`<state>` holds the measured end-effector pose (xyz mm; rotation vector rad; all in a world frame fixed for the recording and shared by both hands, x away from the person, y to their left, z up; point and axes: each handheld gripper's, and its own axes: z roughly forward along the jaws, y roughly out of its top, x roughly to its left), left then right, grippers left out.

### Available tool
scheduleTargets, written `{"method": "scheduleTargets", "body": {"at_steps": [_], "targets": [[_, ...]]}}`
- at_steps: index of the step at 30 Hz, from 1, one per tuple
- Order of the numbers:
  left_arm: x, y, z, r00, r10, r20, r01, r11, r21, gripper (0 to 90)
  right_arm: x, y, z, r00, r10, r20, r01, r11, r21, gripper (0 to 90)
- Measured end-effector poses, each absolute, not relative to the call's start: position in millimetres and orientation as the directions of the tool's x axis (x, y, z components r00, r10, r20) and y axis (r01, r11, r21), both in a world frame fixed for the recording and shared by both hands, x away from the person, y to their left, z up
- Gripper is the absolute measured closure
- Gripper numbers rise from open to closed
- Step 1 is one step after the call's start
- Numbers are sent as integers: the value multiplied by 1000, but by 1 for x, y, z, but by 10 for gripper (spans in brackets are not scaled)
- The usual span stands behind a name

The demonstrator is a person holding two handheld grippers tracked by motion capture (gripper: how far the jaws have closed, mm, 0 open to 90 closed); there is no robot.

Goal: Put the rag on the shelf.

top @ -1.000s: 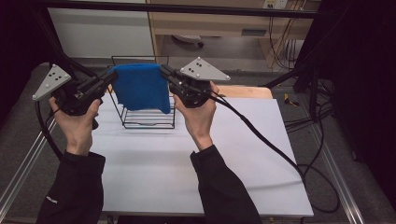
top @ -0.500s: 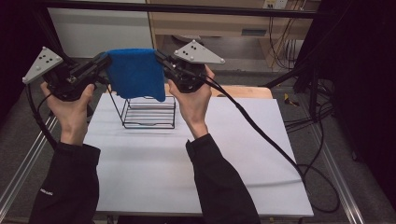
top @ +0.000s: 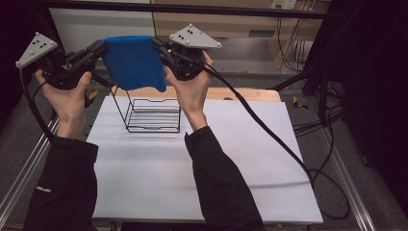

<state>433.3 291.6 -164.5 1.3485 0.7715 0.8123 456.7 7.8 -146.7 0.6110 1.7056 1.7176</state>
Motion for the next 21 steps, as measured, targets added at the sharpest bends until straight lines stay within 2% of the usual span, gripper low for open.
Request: {"method": "scheduleTargets", "body": {"at_steps": [21], "targets": [[471, 294, -150, 492, 870, -38, -49, 71, 996, 835, 493, 16, -133, -677, 729, -99, -105, 38, 994, 866]]}}
